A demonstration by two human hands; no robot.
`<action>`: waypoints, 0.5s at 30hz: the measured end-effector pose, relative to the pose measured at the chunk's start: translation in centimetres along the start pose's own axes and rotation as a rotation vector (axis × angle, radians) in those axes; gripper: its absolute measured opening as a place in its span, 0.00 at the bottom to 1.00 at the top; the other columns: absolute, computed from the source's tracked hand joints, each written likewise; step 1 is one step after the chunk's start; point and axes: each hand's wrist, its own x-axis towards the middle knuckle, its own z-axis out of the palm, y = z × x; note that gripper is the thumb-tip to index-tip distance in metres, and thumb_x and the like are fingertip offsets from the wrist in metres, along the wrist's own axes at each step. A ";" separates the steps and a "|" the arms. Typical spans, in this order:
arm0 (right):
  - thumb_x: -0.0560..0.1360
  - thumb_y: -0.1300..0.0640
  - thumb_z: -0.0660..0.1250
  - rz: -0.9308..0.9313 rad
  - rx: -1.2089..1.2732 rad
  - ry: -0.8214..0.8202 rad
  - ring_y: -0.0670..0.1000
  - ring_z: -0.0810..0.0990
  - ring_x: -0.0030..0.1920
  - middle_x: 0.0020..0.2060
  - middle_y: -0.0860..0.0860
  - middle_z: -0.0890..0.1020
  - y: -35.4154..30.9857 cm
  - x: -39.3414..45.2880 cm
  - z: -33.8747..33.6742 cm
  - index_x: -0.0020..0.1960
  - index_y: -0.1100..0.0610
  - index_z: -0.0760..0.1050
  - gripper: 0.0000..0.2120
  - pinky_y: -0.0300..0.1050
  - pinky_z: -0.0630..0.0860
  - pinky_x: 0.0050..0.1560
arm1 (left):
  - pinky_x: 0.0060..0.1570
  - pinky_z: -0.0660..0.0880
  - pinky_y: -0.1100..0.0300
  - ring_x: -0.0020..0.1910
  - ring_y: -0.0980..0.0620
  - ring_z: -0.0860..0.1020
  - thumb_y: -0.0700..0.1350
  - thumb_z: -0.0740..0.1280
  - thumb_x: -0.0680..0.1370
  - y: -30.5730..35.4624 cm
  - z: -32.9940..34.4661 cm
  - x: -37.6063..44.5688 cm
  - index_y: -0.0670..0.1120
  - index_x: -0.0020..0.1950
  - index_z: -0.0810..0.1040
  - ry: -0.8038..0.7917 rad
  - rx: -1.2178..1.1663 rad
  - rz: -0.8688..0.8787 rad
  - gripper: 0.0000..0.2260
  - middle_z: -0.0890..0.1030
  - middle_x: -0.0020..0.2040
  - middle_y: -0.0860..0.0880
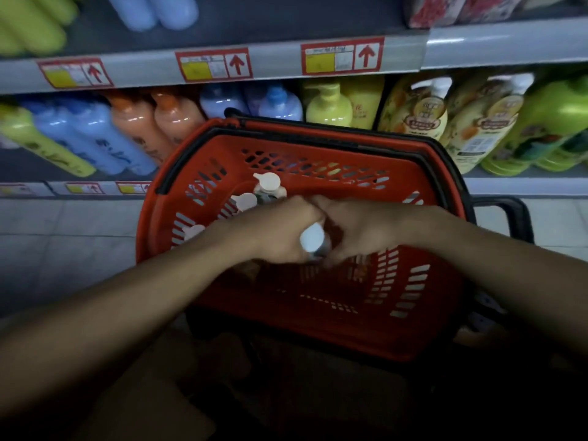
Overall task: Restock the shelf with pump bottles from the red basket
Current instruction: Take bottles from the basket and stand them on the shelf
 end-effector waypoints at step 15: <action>0.64 0.51 0.84 -0.076 0.611 0.835 0.50 0.87 0.55 0.53 0.47 0.88 -2.8 -16.6 -4.2 0.61 0.51 0.82 0.27 0.57 0.84 0.54 | 0.53 0.83 0.51 0.48 0.56 0.85 0.43 0.83 0.65 11.5 -11.7 -4.3 0.53 0.59 0.81 0.509 -0.585 0.165 0.24 0.86 0.55 0.52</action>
